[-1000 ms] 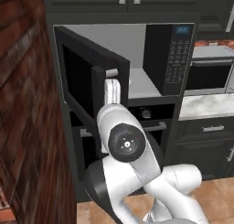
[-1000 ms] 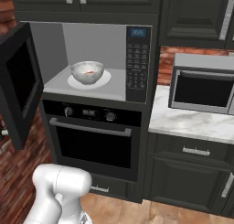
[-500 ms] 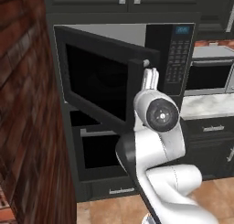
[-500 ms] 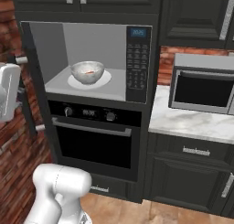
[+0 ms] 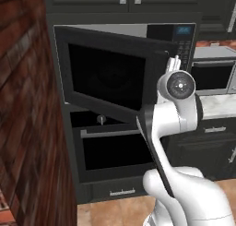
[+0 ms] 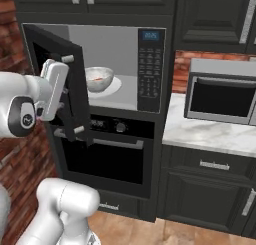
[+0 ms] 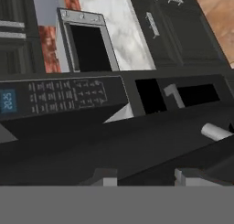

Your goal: Pick the carrot from the sink and place it in the bowl. Then pick the bowl and place it in the microwave. Then close the microwave door and press the start button.

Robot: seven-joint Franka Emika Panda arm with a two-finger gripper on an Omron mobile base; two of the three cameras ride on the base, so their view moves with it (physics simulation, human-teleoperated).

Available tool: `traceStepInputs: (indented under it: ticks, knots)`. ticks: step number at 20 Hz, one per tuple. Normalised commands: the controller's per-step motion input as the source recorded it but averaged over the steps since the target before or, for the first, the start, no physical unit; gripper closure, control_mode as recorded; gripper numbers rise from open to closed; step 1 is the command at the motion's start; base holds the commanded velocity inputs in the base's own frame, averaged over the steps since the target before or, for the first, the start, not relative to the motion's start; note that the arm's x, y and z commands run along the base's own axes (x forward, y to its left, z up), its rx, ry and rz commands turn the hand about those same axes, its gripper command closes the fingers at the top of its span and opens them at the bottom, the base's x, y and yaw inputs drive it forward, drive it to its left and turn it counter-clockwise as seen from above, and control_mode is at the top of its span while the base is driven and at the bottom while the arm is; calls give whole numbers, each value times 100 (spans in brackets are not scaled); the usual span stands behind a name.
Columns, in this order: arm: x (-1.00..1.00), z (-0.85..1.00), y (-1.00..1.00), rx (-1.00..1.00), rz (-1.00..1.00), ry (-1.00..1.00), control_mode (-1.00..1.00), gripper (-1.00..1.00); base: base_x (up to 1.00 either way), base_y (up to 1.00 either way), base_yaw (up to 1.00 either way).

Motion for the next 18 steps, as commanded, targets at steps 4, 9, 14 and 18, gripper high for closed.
traceStepInputs:
  ticks: [4, 9, 14, 18]
  knots:
    - [100, -9, -3, 0, 0, 2, -100, -100, 0, 0, 0]
    - [100, -20, 1, 0, 0, 0, -100, -100, 0, 0, 0]
    - [100, -10, 10, 0, 0, 0, -100, -100, 0, 0, 0]
    - [100, -1, 23, 0, 0, 0, -100, -100, 0, 0, 0]
